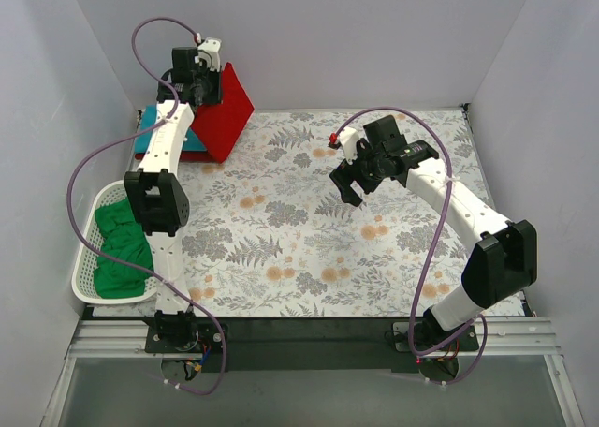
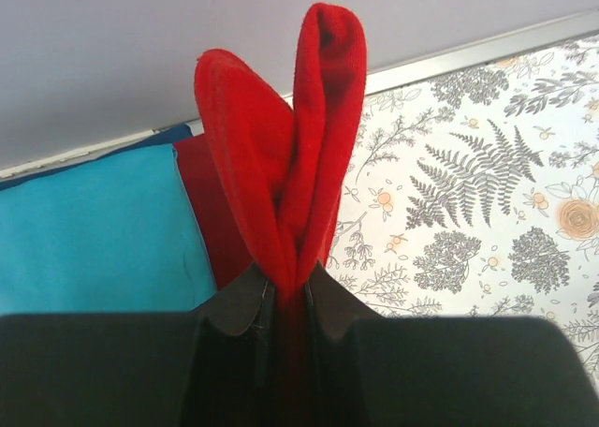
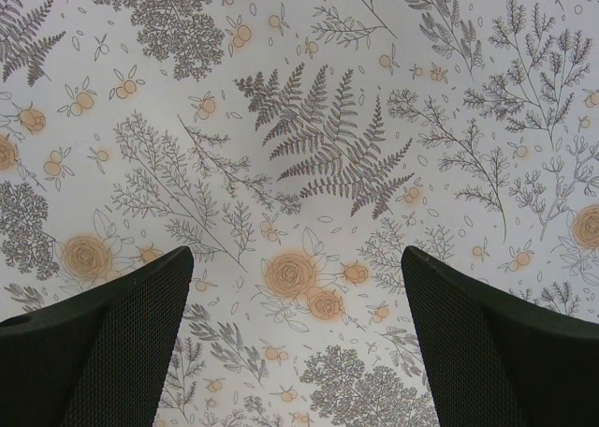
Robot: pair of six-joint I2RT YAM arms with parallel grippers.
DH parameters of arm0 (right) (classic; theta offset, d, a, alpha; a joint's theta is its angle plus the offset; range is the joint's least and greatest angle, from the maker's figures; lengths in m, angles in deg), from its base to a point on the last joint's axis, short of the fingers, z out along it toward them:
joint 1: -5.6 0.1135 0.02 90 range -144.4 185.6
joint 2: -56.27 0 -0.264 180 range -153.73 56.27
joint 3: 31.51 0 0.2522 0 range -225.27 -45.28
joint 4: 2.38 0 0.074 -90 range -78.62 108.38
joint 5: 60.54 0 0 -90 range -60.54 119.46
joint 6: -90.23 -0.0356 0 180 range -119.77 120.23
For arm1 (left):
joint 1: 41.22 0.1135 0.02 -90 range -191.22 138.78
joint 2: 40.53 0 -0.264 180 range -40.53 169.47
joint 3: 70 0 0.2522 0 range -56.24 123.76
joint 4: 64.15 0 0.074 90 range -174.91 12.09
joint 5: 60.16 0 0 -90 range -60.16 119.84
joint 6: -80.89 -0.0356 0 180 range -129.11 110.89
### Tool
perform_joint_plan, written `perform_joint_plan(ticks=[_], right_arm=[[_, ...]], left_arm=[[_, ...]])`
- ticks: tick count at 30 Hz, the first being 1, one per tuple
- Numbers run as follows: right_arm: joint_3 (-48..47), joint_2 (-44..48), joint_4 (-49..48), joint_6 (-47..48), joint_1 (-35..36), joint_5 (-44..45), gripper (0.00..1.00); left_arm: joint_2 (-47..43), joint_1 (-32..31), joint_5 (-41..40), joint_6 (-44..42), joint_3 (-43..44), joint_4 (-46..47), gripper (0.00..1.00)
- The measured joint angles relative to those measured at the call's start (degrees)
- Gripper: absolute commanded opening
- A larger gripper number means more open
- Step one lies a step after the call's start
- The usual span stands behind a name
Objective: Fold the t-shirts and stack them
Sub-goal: Neatly place the folded tshirt to the corner
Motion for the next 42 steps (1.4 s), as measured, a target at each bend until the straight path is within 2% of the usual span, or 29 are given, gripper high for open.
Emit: perform_joint_plan(ticks=[23, 42], right_arm=[[0.1, 0.4, 0.0, 0.0, 0.0, 0.0, 0.98], [0.0, 0.0, 0.1, 0.0, 0.0, 0.0, 0.98]], left_arm=[[-4.2, 0.4, -1.2, -1.1, 0.8, 0.4, 0.00], [-5.0, 6.4, -1.1, -0.7, -2.1, 2.1, 0.00]])
